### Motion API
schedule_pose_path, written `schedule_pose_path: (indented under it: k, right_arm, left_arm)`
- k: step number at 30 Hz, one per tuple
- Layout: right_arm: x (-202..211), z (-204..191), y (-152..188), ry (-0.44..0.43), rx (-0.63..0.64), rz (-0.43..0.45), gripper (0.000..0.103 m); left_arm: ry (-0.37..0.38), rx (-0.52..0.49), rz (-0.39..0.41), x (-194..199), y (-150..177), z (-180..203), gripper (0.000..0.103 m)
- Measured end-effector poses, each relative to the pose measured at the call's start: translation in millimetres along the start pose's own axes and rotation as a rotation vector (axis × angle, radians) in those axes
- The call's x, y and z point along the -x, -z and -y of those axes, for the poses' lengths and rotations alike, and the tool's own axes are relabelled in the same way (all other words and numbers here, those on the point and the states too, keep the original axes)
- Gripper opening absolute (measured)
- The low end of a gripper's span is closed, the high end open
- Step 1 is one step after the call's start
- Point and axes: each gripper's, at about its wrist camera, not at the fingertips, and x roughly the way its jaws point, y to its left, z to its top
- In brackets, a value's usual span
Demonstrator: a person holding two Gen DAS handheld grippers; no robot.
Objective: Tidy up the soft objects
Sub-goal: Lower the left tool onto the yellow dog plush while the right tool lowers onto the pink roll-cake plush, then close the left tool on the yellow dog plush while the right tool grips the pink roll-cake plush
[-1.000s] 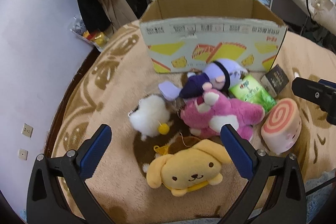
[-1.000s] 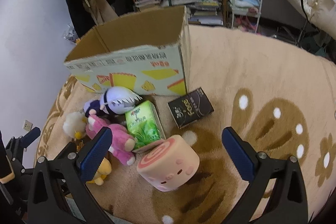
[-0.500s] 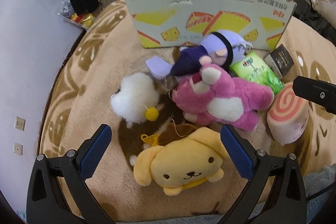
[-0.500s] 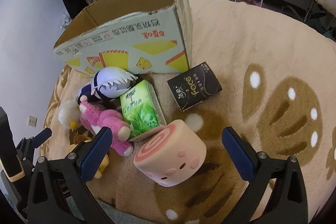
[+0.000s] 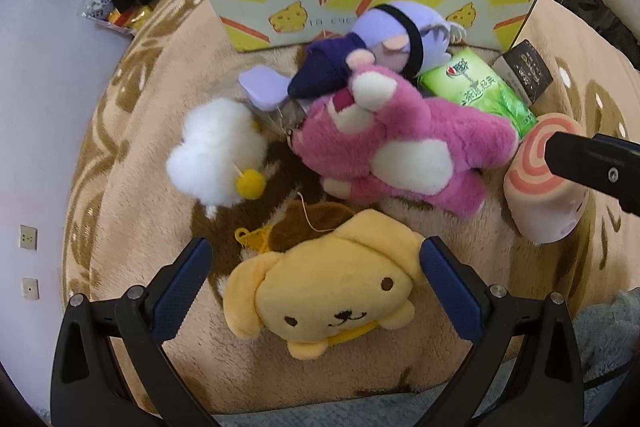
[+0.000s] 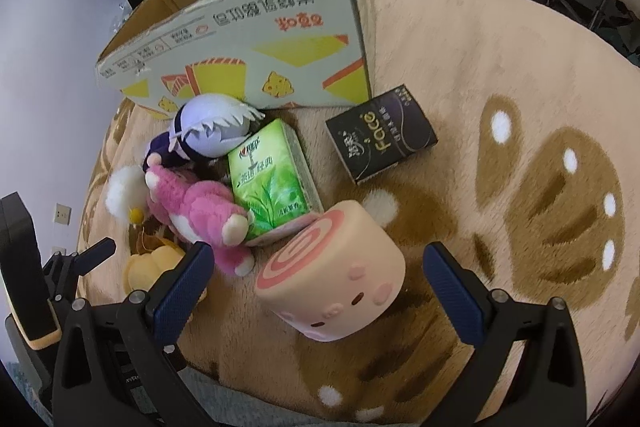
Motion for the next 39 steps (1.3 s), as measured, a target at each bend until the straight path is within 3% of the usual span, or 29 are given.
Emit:
schedule_pose_path:
  k: [11, 18, 26, 32, 34, 39]
  right_arm:
    - [-11, -2, 3, 0.02, 0.008, -0.049, 0.099]
    - [-18, 3, 6, 0.04, -0.005, -0.077, 0.082]
    - [-20, 4, 7, 0.049, 0.001, -0.08, 0.077]
    - [-19, 2, 9, 0.055, 0.01, -0.095, 0.067]
    - [-19, -1, 10, 0.061, 0.022, -0.095, 0.06]
    - [-18, -5, 12, 0.066, 0.025, -0.088, 0.058]
  left_arm:
    - [0.027, 0.003, -0.039, -10, 0, -2, 0.102]
    - [0.059, 0.021, -0.07, -20, -2, -6, 0.099]
    - [0.078, 0.02, -0.071, -24, 0, -3, 0.087]
    - [0.097, 0.042, -0.071, -21, 1, -4, 0.081]
    - [0.097, 0.041, -0.07, -20, 1, -6, 0.081]
    - [0.088, 0.034, -0.065, -22, 1, -9, 0.081]
